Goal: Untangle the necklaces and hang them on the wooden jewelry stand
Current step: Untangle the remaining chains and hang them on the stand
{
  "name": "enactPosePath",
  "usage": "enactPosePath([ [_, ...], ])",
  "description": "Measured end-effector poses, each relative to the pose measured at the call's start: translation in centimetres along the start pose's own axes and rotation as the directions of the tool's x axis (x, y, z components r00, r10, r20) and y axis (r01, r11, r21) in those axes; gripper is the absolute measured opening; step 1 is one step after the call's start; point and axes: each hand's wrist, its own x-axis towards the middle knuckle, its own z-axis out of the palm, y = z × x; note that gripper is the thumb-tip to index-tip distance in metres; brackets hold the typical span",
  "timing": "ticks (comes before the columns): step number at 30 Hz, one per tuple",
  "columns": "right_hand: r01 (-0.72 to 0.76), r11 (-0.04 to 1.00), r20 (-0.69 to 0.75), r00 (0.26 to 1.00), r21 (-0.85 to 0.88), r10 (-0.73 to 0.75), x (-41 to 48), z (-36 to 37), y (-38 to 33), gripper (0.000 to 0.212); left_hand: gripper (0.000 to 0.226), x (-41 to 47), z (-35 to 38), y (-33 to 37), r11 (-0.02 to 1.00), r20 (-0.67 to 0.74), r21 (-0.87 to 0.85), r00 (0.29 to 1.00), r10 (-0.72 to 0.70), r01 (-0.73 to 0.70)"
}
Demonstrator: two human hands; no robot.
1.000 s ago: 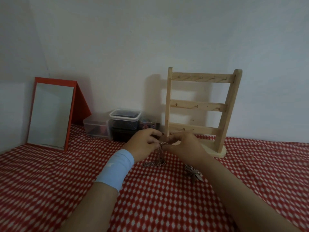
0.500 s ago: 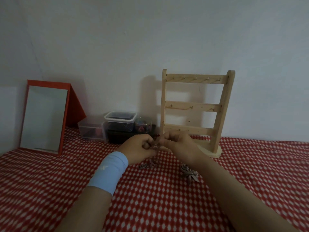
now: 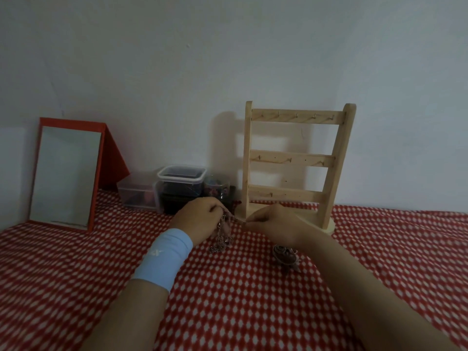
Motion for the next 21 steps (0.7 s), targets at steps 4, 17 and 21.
enactPosePath([
  [4, -0.062, 0.993, 0.033, 0.997, -0.098, 0.065, -0.1, -0.2, -0.8, 0.02, 0.015, -0.2, 0.5, 0.8, 0.992, 0.001, -0.129, 1.0, -0.01, 0.01],
  [17, -0.057, 0.861, 0.01, 0.998, 0.505, 0.061, -0.1, 0.8, -0.5, 0.014, 0.027, -0.7, 0.2, 2.2, 0.925, 0.11, -0.379, 0.994, 0.03, 0.014],
  [21, 0.033, 0.924, -0.082, 0.997, 0.38, -0.002, -0.2, 0.3, -0.8, 0.016, 0.03, -0.6, 0.6, 2.1, 0.706, 0.124, -0.682, 0.982, -0.146, 0.191],
])
